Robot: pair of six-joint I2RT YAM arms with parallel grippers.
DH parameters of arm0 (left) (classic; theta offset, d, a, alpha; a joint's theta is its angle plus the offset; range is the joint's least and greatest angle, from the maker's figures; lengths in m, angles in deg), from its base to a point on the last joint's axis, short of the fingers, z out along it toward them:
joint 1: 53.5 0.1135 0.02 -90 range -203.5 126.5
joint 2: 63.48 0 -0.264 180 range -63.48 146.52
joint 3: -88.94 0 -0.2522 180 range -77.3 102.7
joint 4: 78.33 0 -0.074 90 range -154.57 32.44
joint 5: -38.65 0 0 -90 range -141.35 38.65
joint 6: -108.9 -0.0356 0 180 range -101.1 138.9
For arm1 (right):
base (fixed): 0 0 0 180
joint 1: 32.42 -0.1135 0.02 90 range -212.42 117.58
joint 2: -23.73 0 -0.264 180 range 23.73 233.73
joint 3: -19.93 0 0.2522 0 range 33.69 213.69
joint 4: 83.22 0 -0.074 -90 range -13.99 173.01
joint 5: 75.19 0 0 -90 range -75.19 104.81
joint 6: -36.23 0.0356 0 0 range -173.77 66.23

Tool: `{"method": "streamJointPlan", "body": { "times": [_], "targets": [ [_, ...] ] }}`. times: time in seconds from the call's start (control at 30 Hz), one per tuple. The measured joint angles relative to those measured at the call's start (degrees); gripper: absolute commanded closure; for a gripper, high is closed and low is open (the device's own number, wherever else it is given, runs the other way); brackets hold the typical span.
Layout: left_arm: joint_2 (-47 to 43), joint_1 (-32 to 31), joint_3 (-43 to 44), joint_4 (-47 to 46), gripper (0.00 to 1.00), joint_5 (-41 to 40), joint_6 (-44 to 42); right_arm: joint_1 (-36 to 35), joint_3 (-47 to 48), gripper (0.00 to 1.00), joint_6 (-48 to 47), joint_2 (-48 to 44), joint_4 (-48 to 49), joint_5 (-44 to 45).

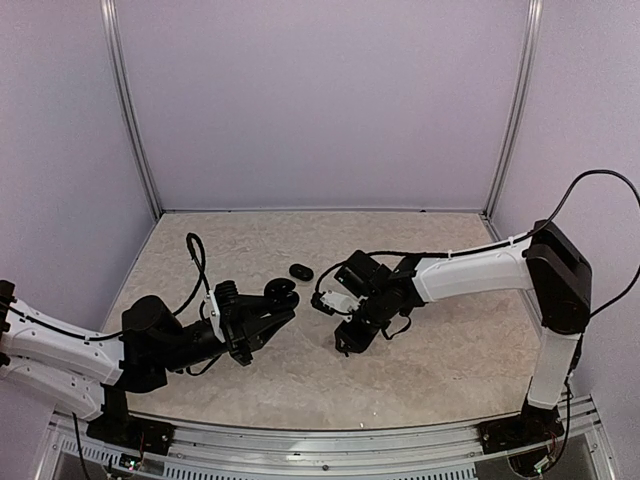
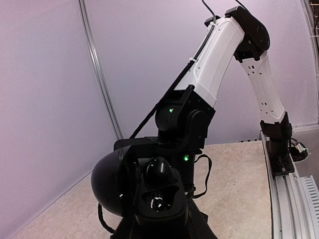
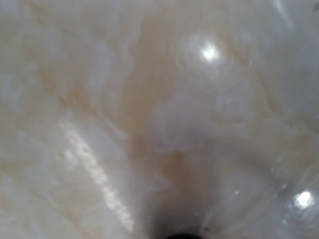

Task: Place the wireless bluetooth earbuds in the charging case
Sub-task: Pick up the left earbud from the center of the board.

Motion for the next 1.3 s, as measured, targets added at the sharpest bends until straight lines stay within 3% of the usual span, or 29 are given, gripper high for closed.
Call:
{"method": "streamJointPlan", "body": {
  "times": [0.9,1.3],
  "targets": [
    [0.0,0.35,-0.28,-0.74,0.89,0.2,0.0,-4.11,4.87,0.89,-2.34,4.5,-7.45,5.55],
    [0.0,1.29,-1.97,-2.51,0.89,-0.07,0.96,-3.67,-0.24,0.93,-1.66,-7.67,1.68,6.27]
  ]
}}
